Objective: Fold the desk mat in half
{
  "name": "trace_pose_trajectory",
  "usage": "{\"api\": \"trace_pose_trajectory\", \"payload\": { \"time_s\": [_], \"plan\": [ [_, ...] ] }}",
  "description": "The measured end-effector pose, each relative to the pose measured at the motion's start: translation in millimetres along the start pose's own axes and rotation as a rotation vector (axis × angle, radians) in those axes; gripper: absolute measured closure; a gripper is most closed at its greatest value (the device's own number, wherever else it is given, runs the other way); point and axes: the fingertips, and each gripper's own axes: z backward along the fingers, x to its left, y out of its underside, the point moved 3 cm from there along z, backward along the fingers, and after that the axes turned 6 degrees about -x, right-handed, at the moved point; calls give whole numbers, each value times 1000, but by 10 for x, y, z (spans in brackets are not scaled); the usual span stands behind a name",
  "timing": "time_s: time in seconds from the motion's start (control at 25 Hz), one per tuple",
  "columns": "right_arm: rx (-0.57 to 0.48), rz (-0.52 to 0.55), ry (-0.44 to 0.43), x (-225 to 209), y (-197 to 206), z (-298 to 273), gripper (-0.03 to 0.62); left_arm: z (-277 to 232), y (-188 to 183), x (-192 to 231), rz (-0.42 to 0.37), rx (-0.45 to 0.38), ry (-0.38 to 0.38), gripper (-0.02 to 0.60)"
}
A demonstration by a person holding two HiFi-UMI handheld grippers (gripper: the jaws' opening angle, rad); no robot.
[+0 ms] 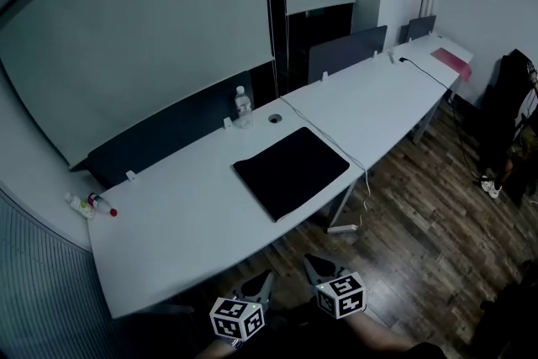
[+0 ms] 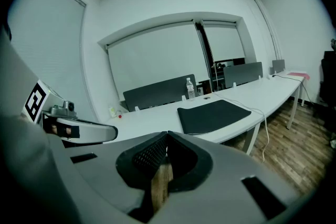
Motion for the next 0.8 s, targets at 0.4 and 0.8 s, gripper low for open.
{"api": "trace_pose_trajectory", "payload": {
  "time_s": [0.4, 0.8],
  "plan": [
    [16, -10, -26, 60, 123, 81, 571, -37, 79, -79, 25, 21, 8, 575],
    [22, -28, -8, 0, 129, 80, 571, -118, 80, -73, 33, 26, 22, 575]
  ]
}}
